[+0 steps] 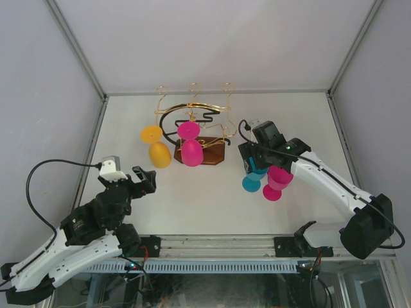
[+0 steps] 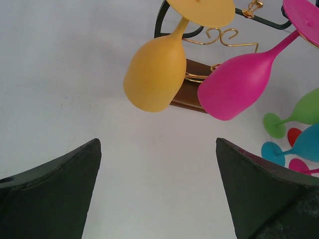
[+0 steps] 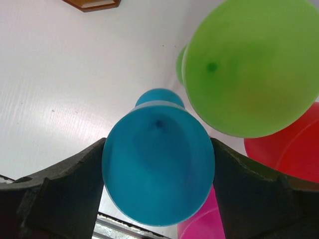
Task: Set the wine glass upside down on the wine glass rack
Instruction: Pick up the wine glass at the center of the board, then turn the wine glass upside down at the wine rack.
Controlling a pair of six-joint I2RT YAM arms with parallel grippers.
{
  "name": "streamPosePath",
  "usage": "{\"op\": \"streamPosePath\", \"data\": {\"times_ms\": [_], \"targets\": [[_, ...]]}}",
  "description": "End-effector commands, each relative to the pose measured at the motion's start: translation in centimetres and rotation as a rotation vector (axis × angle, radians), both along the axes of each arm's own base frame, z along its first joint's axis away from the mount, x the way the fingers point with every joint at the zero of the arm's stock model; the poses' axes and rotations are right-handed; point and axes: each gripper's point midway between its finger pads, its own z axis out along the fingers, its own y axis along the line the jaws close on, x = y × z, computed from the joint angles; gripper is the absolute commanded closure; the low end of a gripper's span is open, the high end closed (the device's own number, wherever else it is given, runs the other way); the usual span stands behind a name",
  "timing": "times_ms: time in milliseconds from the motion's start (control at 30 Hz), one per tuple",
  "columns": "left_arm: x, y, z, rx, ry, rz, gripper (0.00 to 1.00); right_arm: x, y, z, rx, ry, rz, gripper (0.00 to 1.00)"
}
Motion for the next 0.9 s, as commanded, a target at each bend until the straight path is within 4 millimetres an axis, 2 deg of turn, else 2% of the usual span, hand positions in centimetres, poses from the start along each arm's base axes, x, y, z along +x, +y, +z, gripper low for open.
{"op": "streamPosePath", "data": {"times_ms": [0,167,300,433,633,867], "targets": [[0.1,0.6,0.6,-0.026,-0.018,0.036,0.00,-0.4,0.7,1.6,0.068,-0.045,-0.004,0.27],[0.1,0.8,0.5,-0.013,-0.011,0.049,0.00,-1.7,1.9,4.5,0.180,-0.097,0.033,0.30],[0.1,0.1,0.7,-0.029,-0.017,0.017,0.00,-3.2,2.7,5.7,0.227,-0.099,0.062,0.30],[0.4,-0.9,0.3,0.008,0.018,-0.008,0.00,-4.9,4.4,7.2,0.315,-0.102,0.114,0.30],[0.5,-4.6,-0.3,0.043,0.088,-0.103,0.01,-6.9,6.9,10.5,0.488,-0.145,0.178,0.31],[0.0,-9.3,0.8,-0.055,0.035,-0.244,0.00,-8.3,8.4,13.1,0.665,-0.160,0.214,0.32]]}}
